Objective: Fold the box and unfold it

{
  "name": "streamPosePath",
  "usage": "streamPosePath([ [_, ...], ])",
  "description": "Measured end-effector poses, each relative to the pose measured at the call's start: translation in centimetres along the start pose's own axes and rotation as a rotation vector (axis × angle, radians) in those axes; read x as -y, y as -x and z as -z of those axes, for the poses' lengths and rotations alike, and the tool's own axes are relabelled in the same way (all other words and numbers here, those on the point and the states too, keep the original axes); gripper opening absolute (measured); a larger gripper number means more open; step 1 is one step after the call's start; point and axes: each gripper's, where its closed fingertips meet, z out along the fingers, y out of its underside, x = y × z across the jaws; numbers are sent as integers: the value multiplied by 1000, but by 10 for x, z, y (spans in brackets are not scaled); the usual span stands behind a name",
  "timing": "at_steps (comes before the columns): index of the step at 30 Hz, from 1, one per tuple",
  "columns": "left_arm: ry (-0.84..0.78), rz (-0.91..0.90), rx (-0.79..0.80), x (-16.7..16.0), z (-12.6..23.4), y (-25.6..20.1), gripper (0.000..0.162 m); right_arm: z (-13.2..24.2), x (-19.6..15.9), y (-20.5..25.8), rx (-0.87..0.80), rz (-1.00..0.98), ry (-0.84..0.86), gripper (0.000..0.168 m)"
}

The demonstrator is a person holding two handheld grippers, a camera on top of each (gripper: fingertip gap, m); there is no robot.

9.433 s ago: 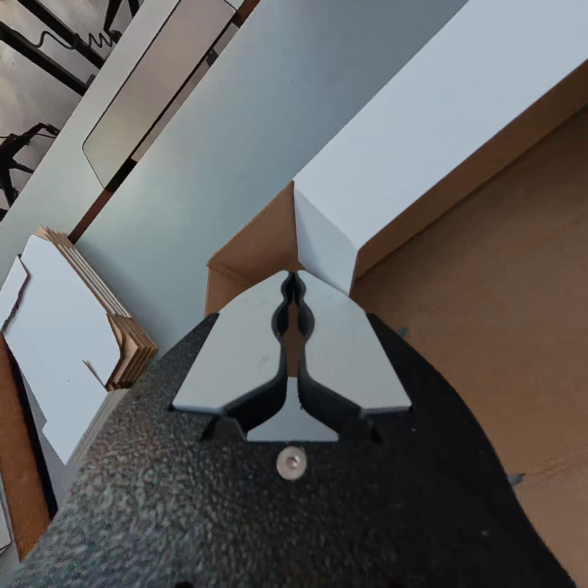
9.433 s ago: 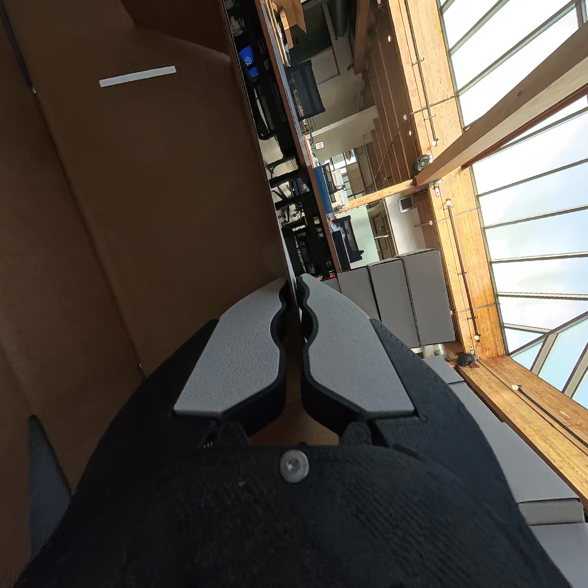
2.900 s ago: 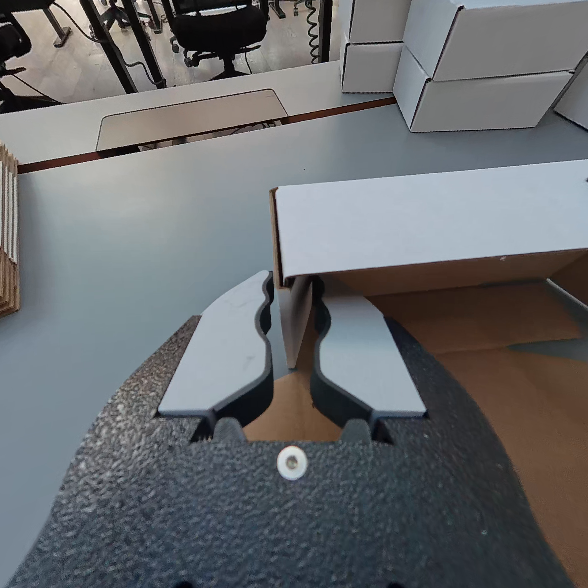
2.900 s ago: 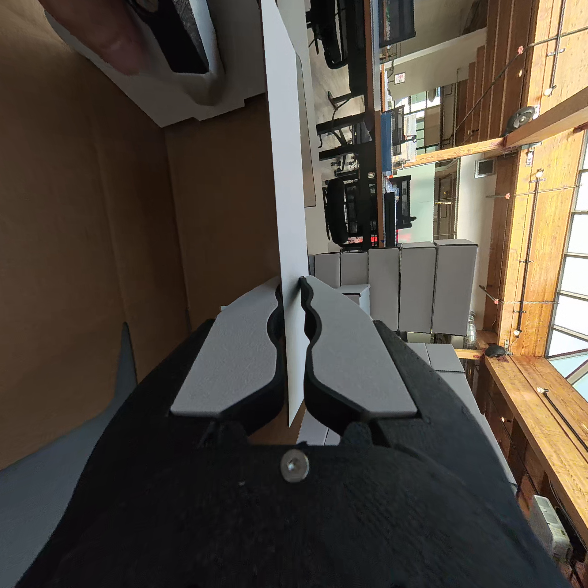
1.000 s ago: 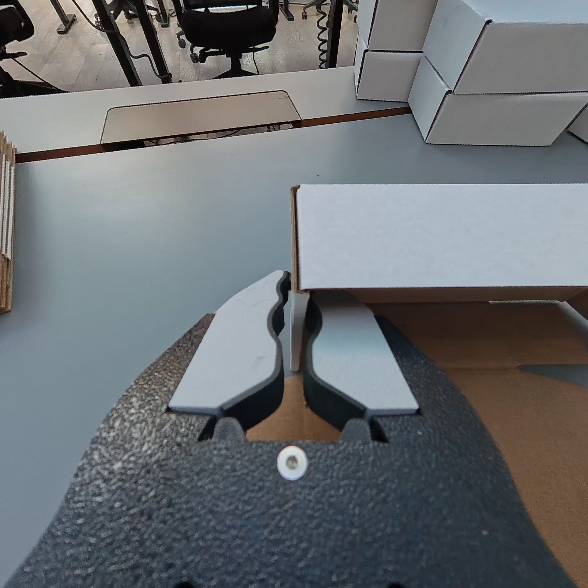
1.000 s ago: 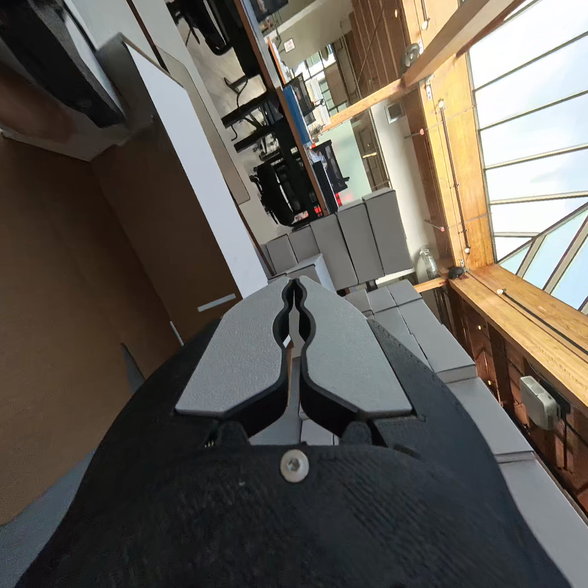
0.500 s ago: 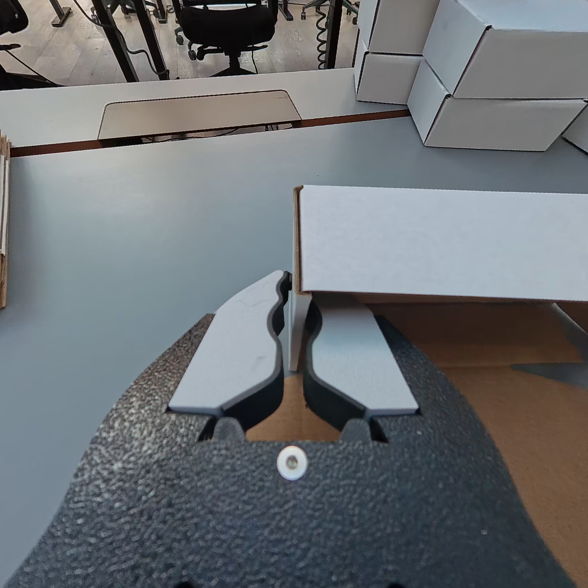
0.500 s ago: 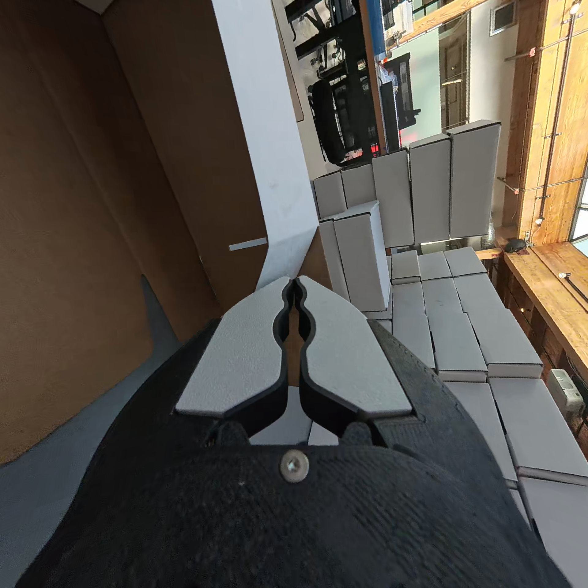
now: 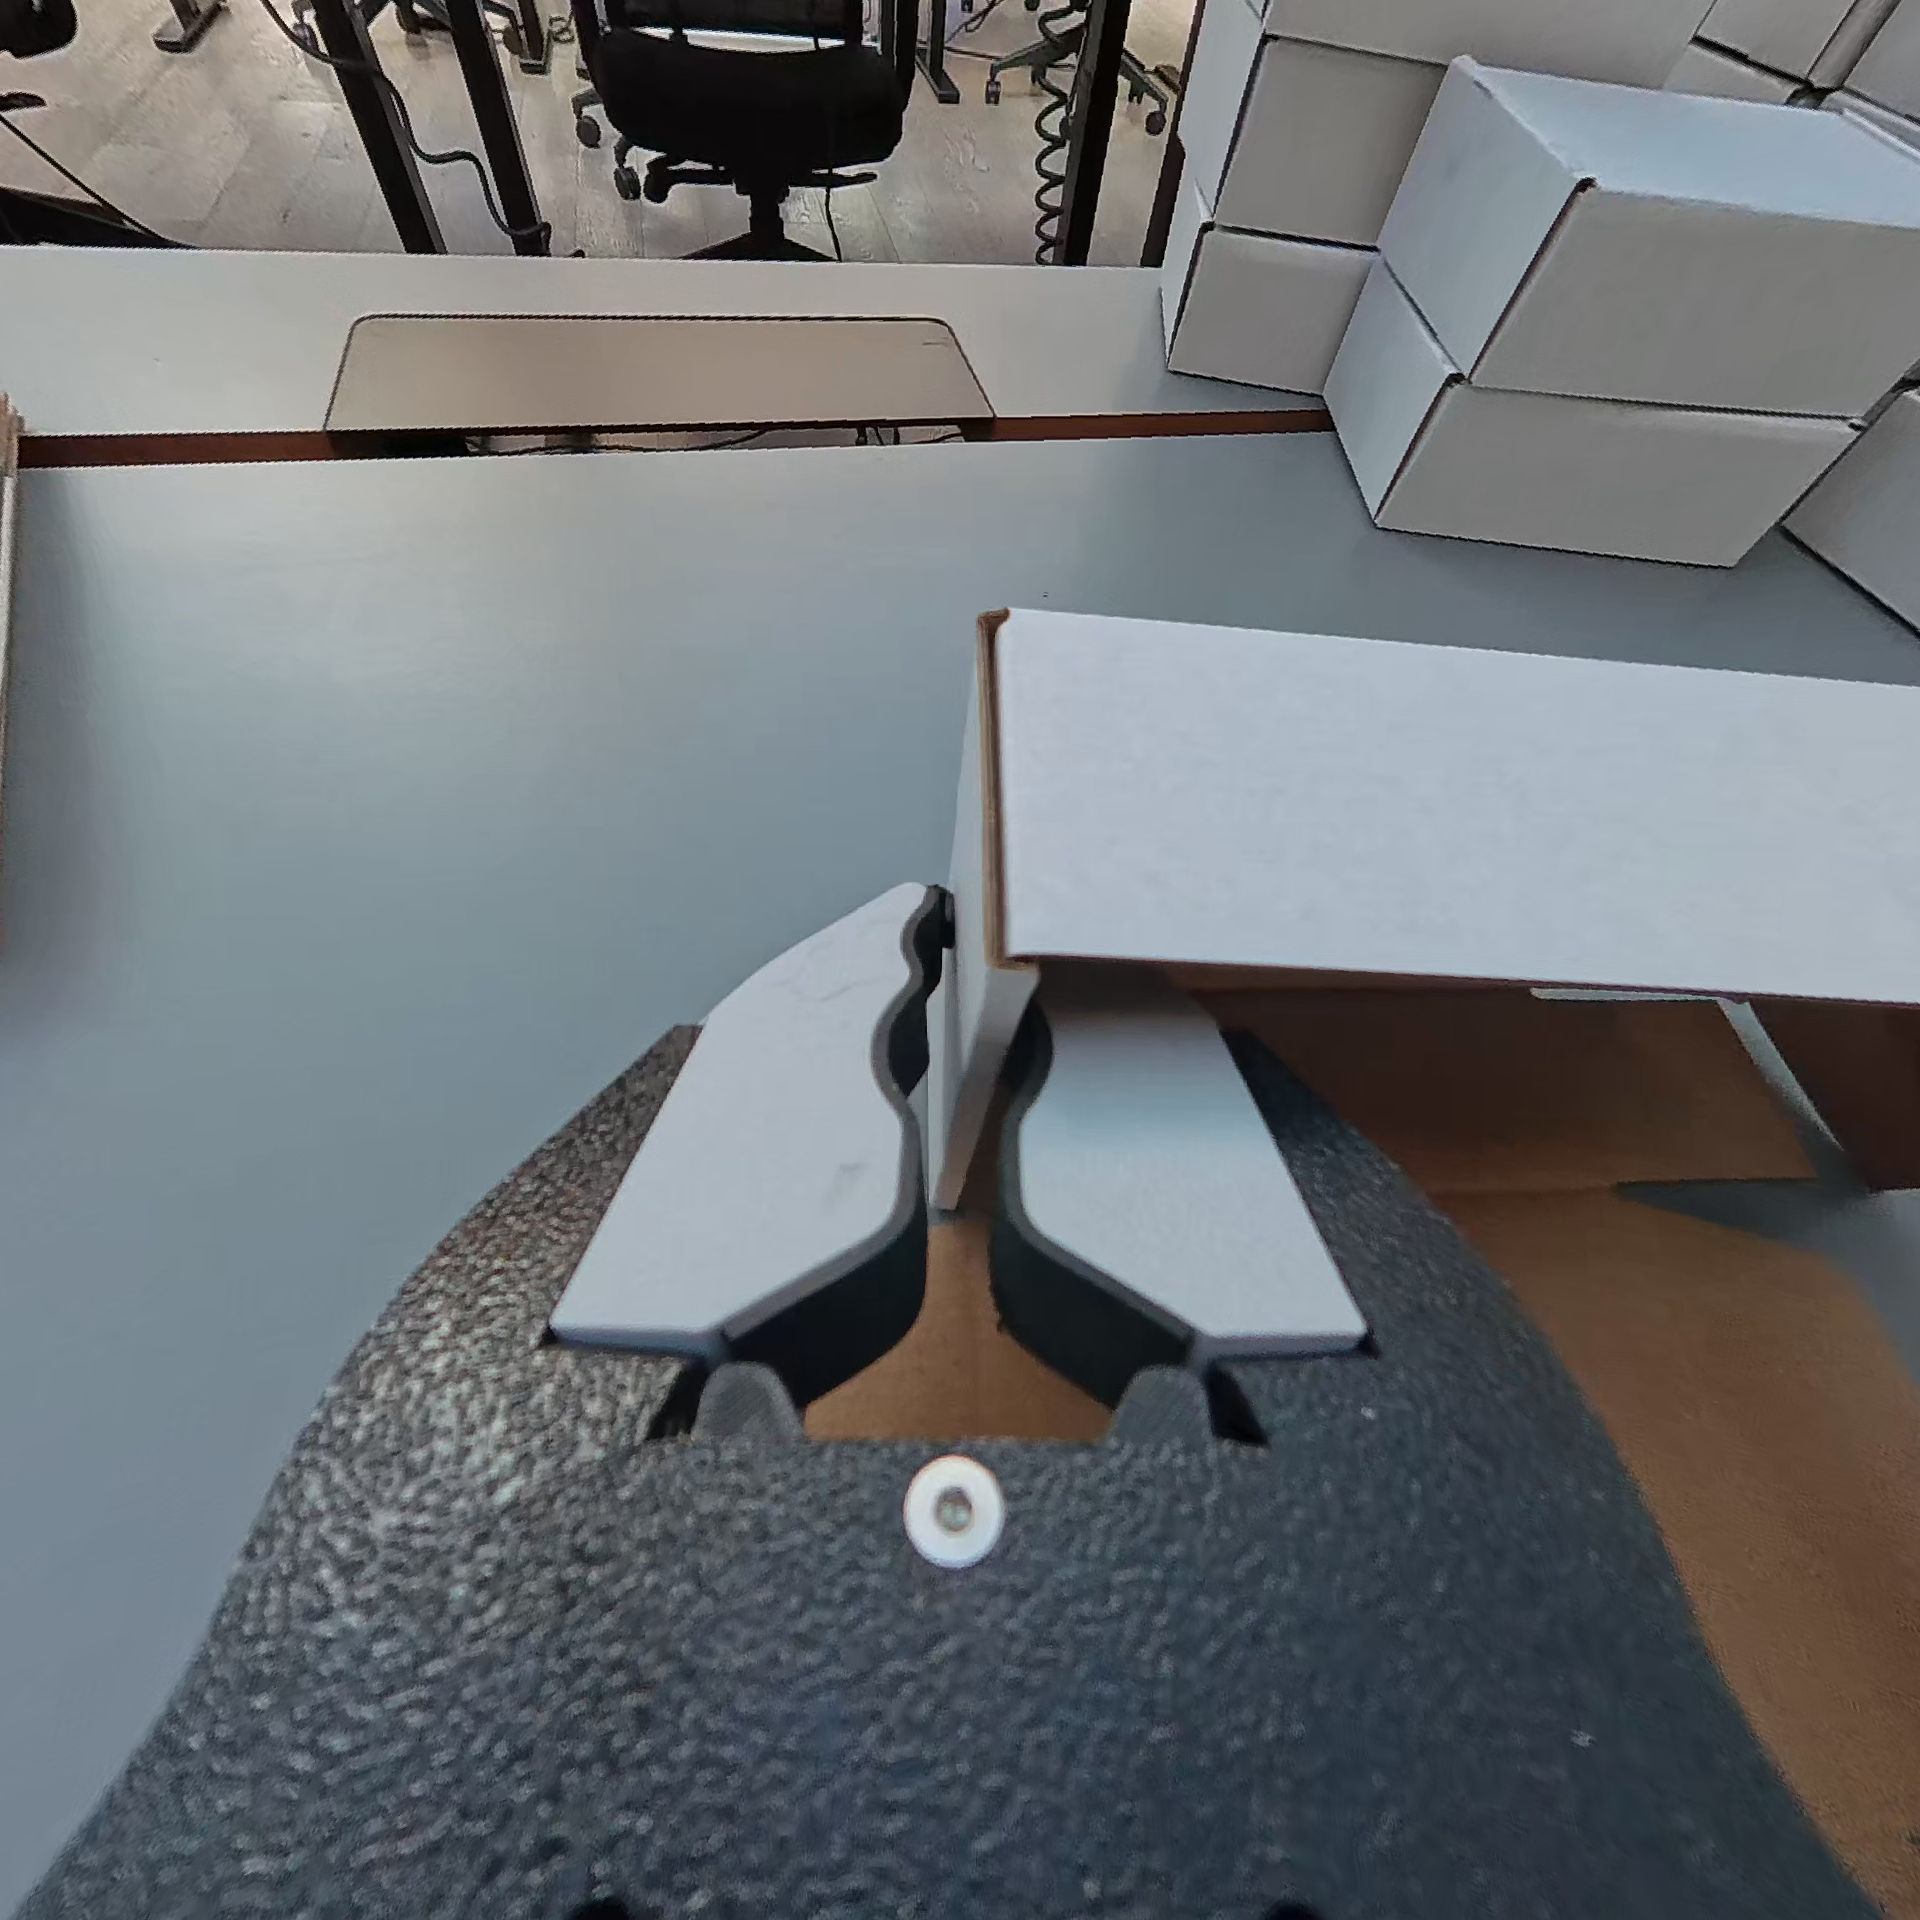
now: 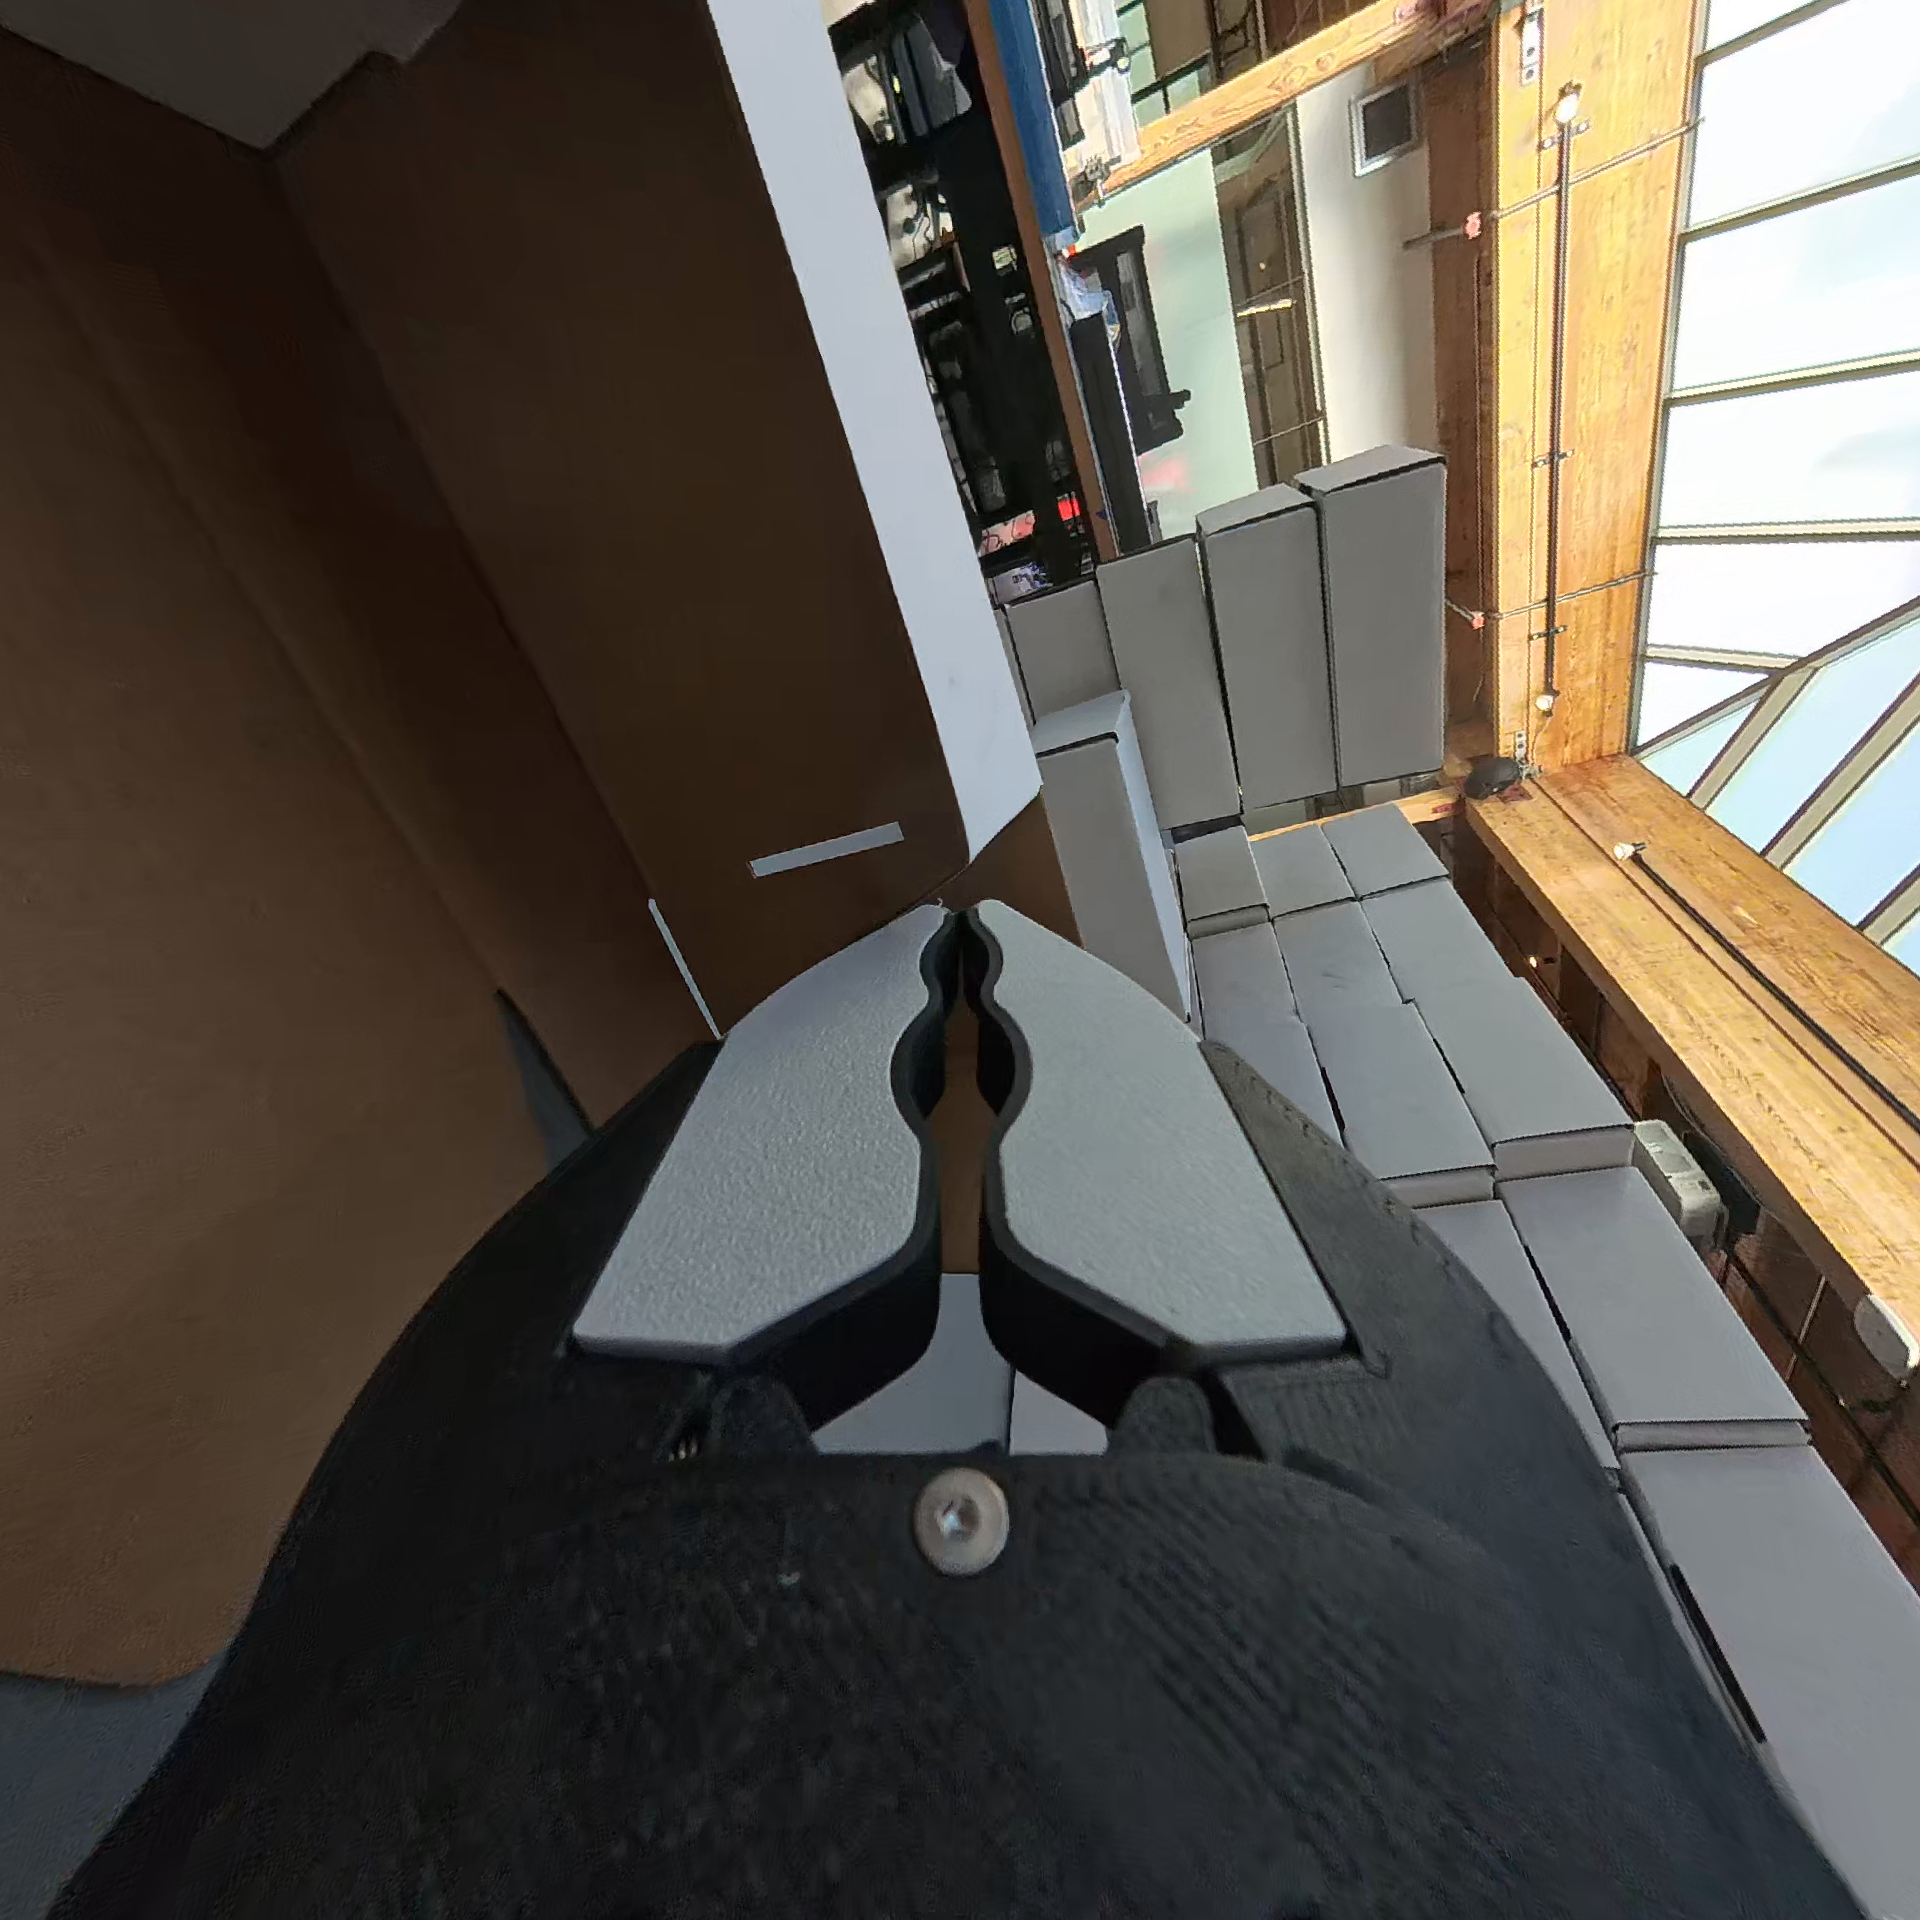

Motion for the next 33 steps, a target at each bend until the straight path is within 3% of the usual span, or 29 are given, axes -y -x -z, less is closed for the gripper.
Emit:
streamPosePath([
  [5,-103,-1,60,11,12,6,7,5,3,7,71,-161,64,0],
  [7,-95,42,50,9,12,6,8,1,2,1,19,-171,32,0],
  [13,-119,74,14,10,18,6,7,-6,3,-9,93,-419,-68,0],
  [17,-146,29,62,15,25,4,6,-7,9,-6,70,-341,-84,0],
  [20,-193,-11,95,24,35,0,6,2,25,-11,39,-416,-154,0],
  [22,-215,-42,108,30,43,-4,6,5,34,-14,94,-604,-219,0],
  [29,-290,-213,138,47,64,-19,8,31,77,-42,628,-1448,-565,0],
  [33,-304,-317,128,48,65,-36,10,47,92,-64,890,-1768,-760,0],
])
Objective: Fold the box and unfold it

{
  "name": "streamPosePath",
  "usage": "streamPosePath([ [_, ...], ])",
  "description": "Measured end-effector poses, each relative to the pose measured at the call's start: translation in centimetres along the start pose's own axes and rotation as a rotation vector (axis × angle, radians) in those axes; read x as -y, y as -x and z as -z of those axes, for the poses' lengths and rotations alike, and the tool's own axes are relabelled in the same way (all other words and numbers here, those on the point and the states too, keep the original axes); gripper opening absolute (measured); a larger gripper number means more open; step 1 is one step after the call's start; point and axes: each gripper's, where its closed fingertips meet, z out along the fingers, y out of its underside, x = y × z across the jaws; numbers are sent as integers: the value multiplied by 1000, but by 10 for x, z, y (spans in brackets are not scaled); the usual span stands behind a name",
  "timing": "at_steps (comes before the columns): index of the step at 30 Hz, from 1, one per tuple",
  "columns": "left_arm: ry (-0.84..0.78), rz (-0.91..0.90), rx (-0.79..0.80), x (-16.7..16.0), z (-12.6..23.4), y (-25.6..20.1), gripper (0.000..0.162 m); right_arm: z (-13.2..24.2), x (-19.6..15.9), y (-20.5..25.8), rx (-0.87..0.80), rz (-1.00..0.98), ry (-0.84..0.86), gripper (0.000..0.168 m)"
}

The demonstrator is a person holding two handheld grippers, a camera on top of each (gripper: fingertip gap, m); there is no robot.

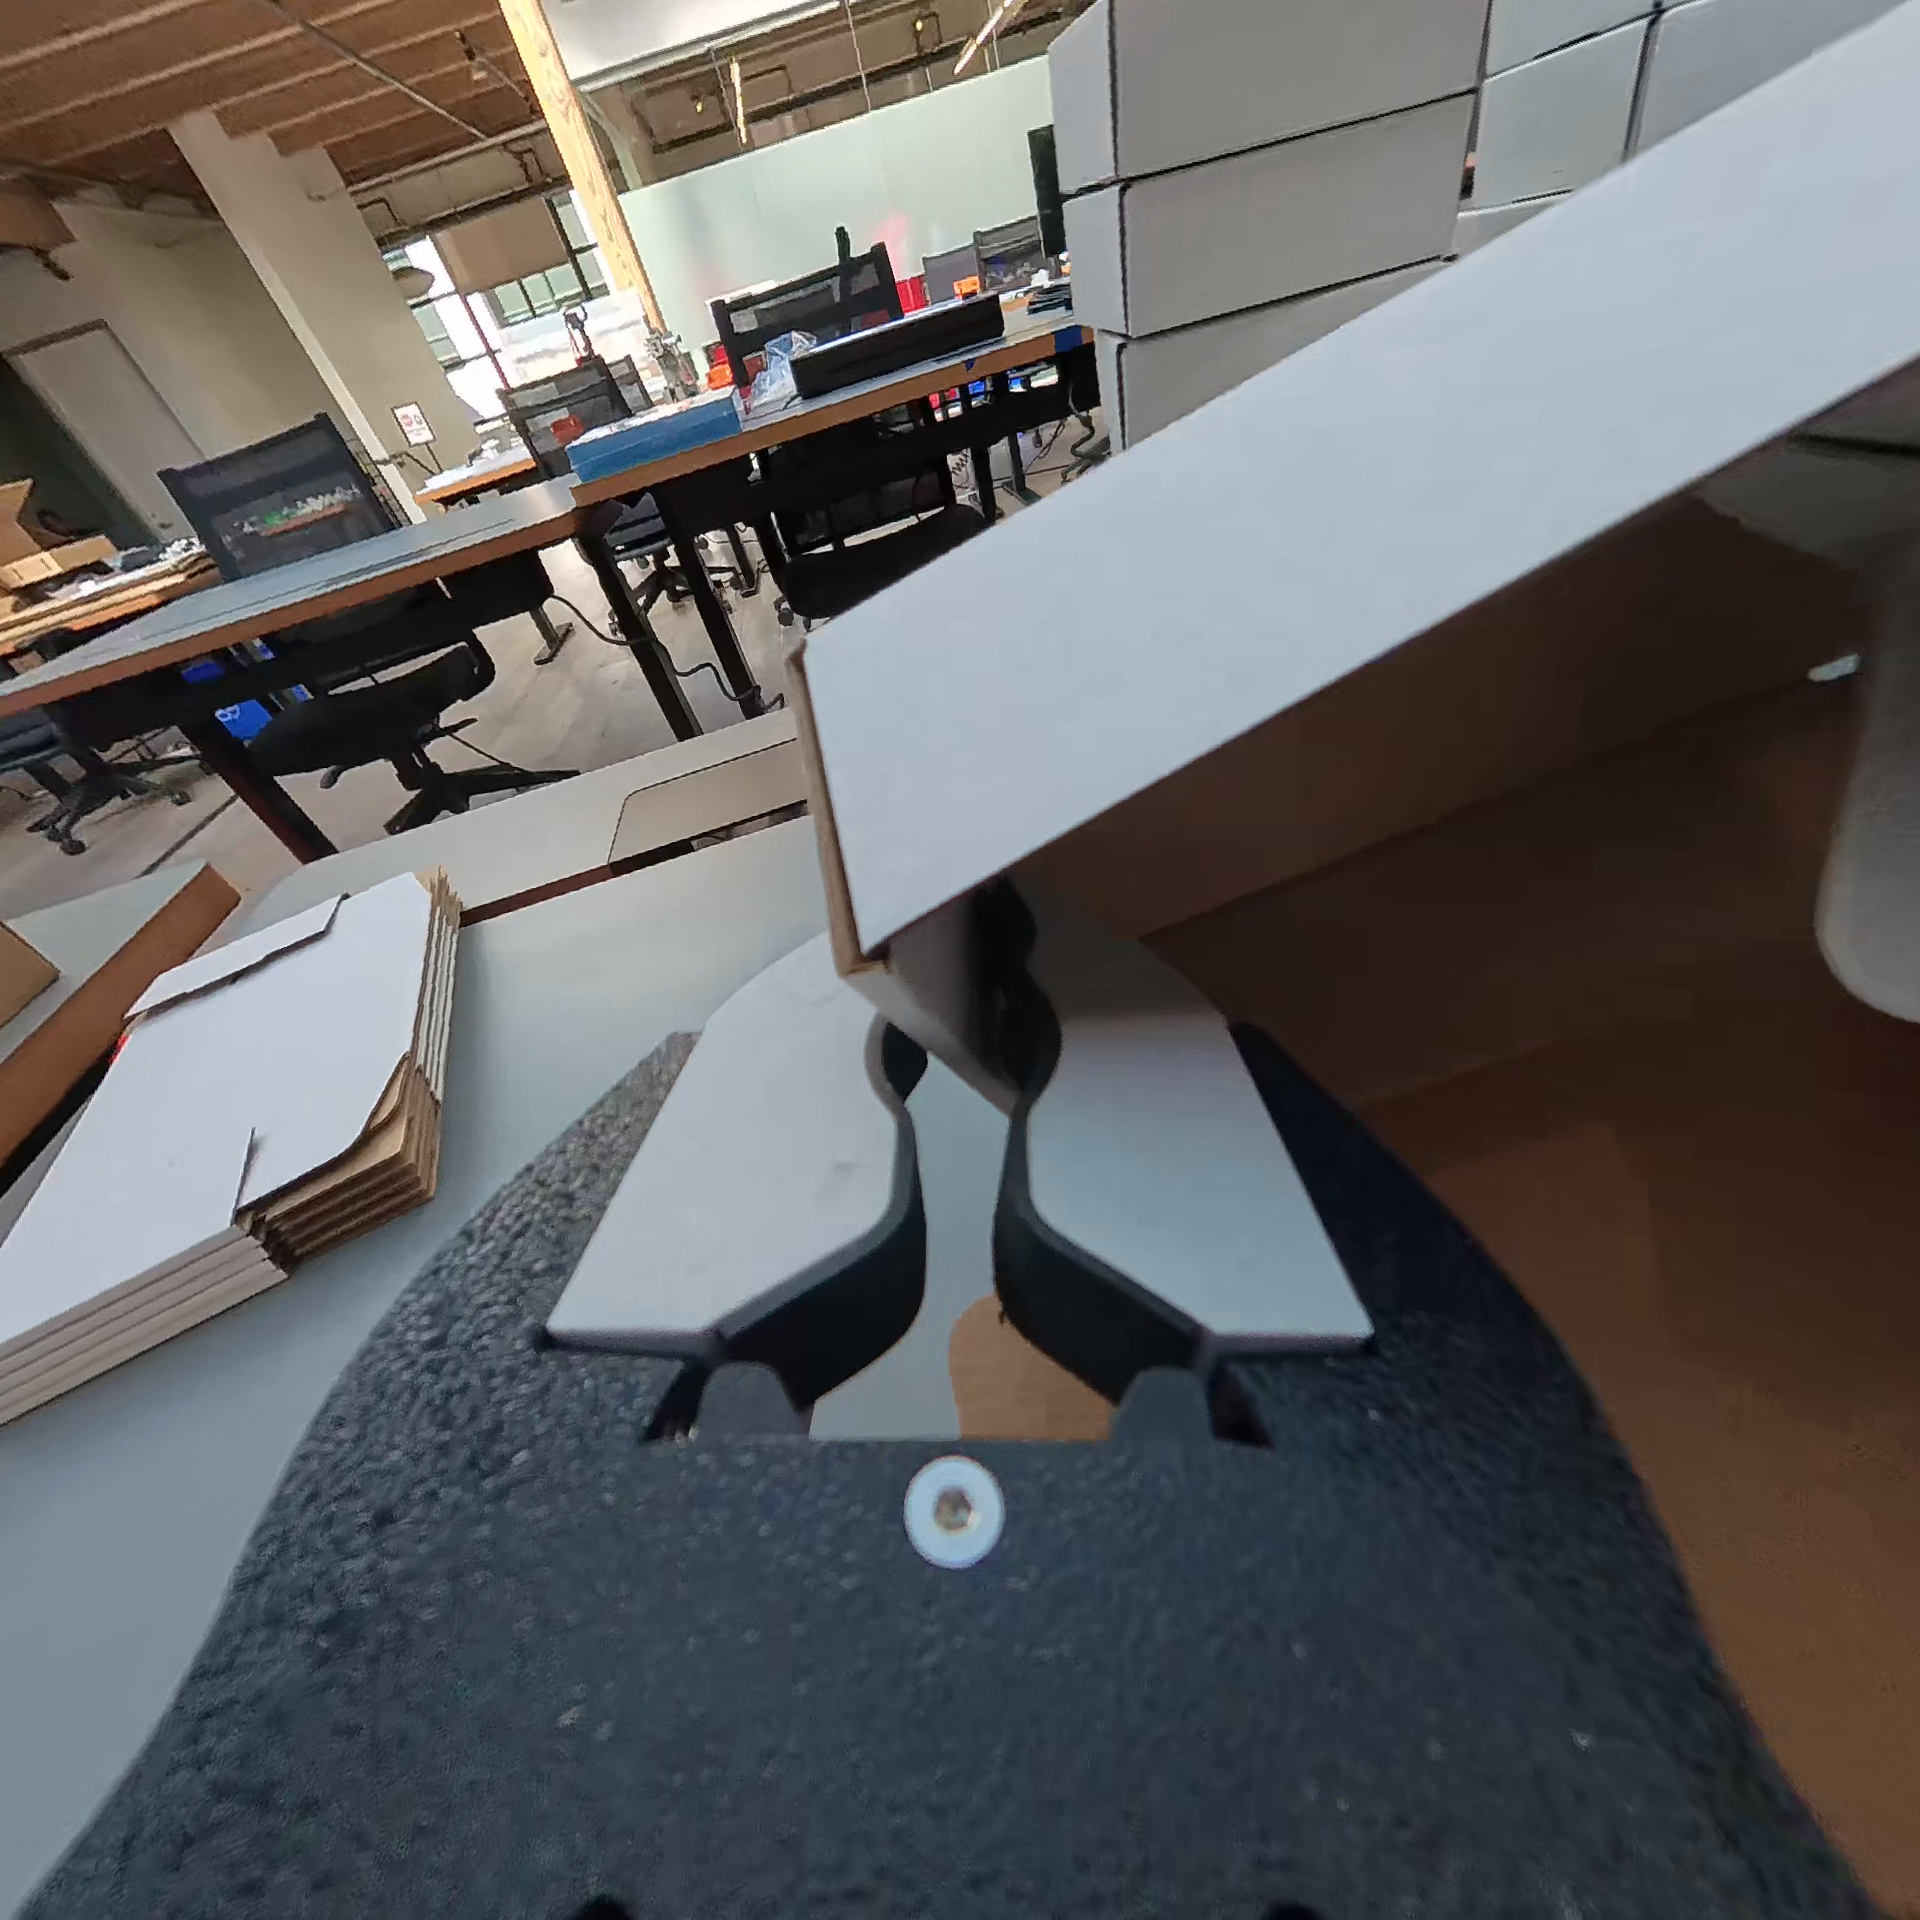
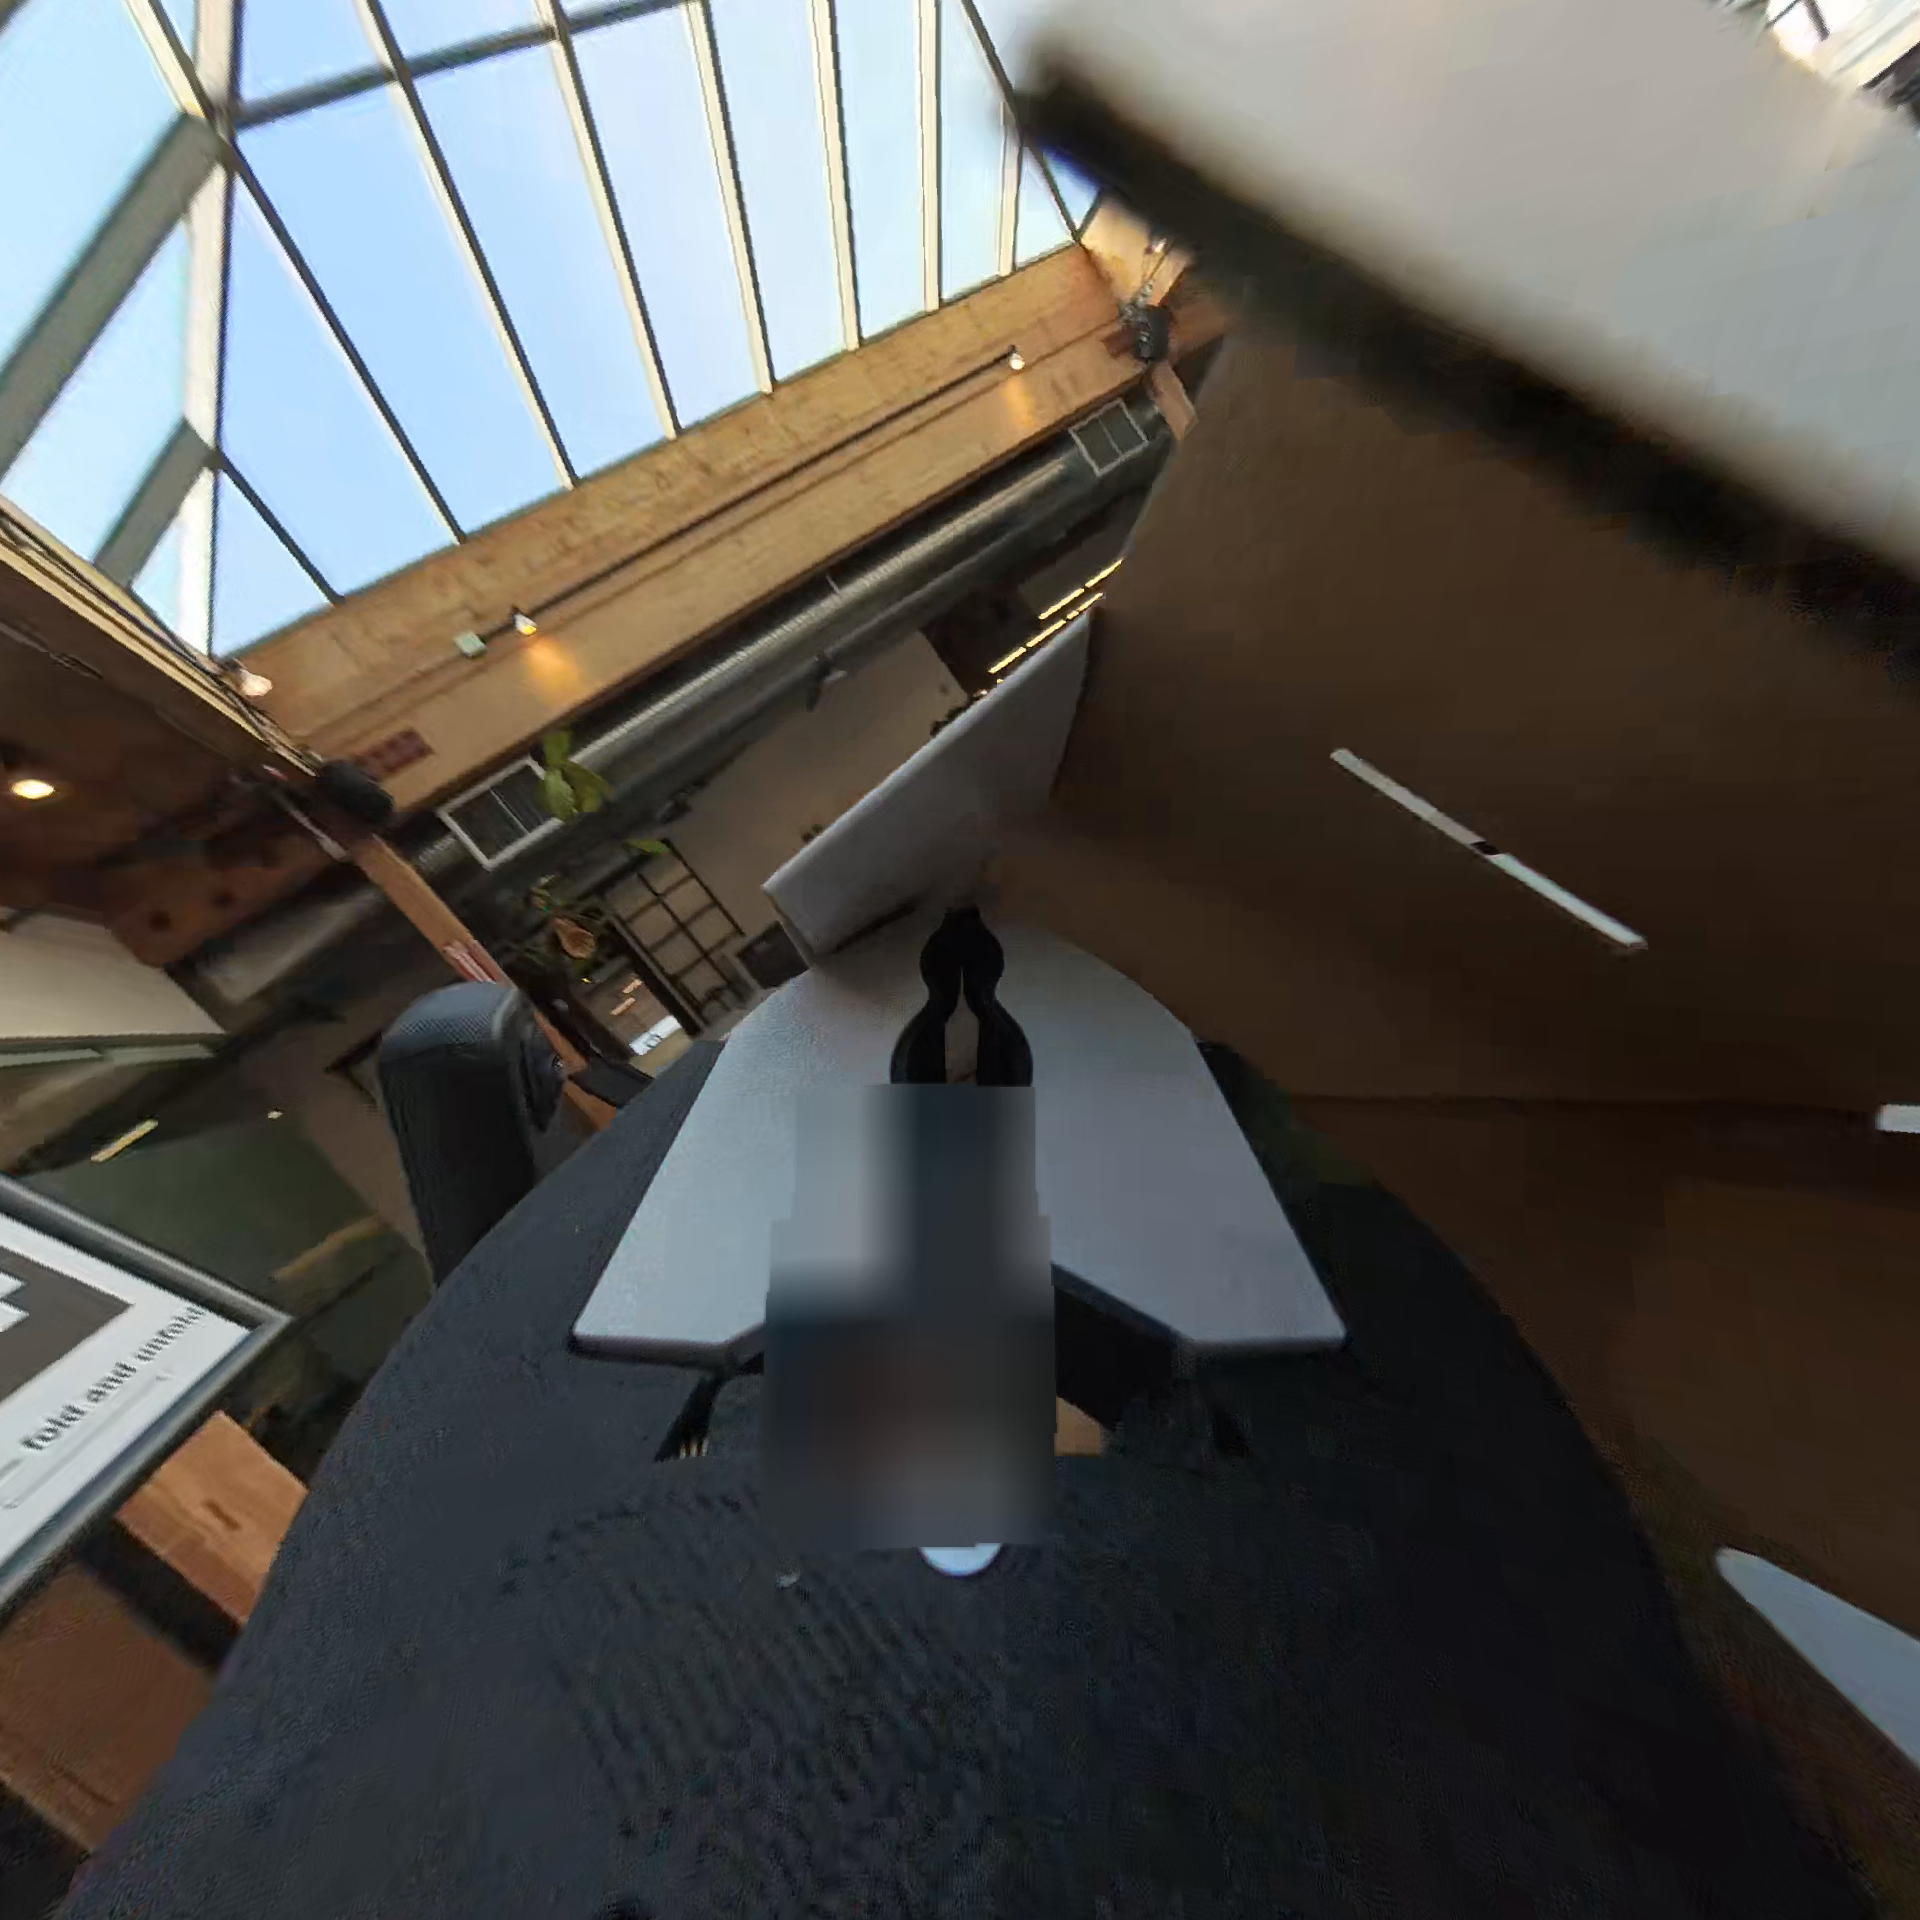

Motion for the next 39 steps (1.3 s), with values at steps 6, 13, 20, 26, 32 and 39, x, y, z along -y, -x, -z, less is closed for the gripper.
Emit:
streamPosePath([
  [6,2,74,-32,5,-2,-6,9,6,3,-3,30,-101,-19,0],
  [13,-4,203,52,21,-6,33,6,29,-32,-25,-218,77,192,0],
  [20,-16,285,75,22,-3,57,6,70,-14,-50,-352,-10,59,0],
  [26,-20,335,46,21,3,59,6,83,-14,-81,-360,-226,-3,0],
  [32,19,387,-25,12,1,51,7,79,-18,-88,-323,-310,-39,0],
  [39,48,381,-25,-3,-2,51,6,79,-16,-80,-285,-266,-87,0],
])
